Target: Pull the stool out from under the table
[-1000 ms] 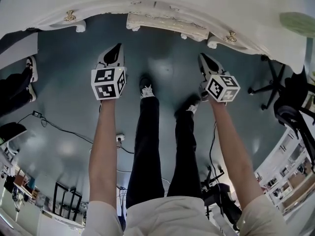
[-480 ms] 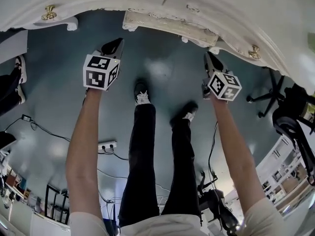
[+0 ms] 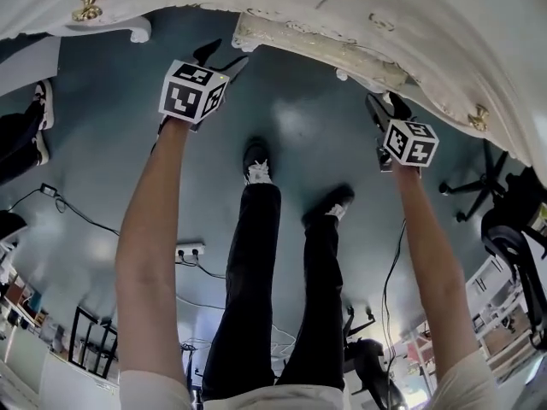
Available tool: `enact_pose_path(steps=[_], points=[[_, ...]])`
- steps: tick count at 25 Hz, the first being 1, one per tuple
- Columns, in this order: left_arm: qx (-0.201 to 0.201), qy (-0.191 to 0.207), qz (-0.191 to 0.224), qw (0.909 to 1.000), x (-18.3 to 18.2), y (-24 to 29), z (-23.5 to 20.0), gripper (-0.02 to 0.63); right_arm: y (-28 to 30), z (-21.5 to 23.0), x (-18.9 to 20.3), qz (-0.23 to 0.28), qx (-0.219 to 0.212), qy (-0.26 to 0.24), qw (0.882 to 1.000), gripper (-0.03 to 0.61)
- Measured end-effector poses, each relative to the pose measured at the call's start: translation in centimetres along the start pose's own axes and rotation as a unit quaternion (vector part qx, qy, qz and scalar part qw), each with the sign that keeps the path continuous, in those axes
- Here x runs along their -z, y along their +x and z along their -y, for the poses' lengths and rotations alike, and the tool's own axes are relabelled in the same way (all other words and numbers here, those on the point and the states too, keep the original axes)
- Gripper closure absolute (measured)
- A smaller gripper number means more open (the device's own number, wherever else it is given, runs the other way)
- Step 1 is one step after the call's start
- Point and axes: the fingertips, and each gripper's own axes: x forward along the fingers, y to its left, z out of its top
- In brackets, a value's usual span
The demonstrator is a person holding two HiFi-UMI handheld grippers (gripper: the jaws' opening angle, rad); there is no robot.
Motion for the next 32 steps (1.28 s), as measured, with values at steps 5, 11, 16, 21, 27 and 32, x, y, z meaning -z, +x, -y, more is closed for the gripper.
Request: enact_pose_path(steps=[5,11,16,21,27,32], points=[[-0.003,0.044,-0.018,0.9988,-0.3,2.3,-1.0,0.267,1.2,0.3,0.1,-0.034,-0.003,-0.063,0.997,0.299],[0.021,0.1,-0.046,0.9937,-1.4,5.1,0.1,0.262,2.1,1.6,0.3,-0.036,0.019,-0.042,0.998,0.29],[0.03,0.129,-0.065,0.989,-1.4,6.0,0.0,0.265,3.4,1.4,0.1,-0.052,0.019,-0.036,0.998,0.29],[0.035,0.144,-0.066,0.9868,-1.5,5.7,-0.2,0.31,3.3,1.9,0.2,-0.055,0.019,-0.03,0.998,0.323],[0.026,0.131,-0.053,0.9896,-0.9,5.5,0.0,0.316,2.8,1.6,0.9,-0.057,0.03,-0.032,0.997,0.328],[0.029,0.127,-0.056,0.9899,0.5,4.9,1.3,0.316,2.2,1.4,2.4,-0.052,0.027,-0.037,0.998,0.328]])
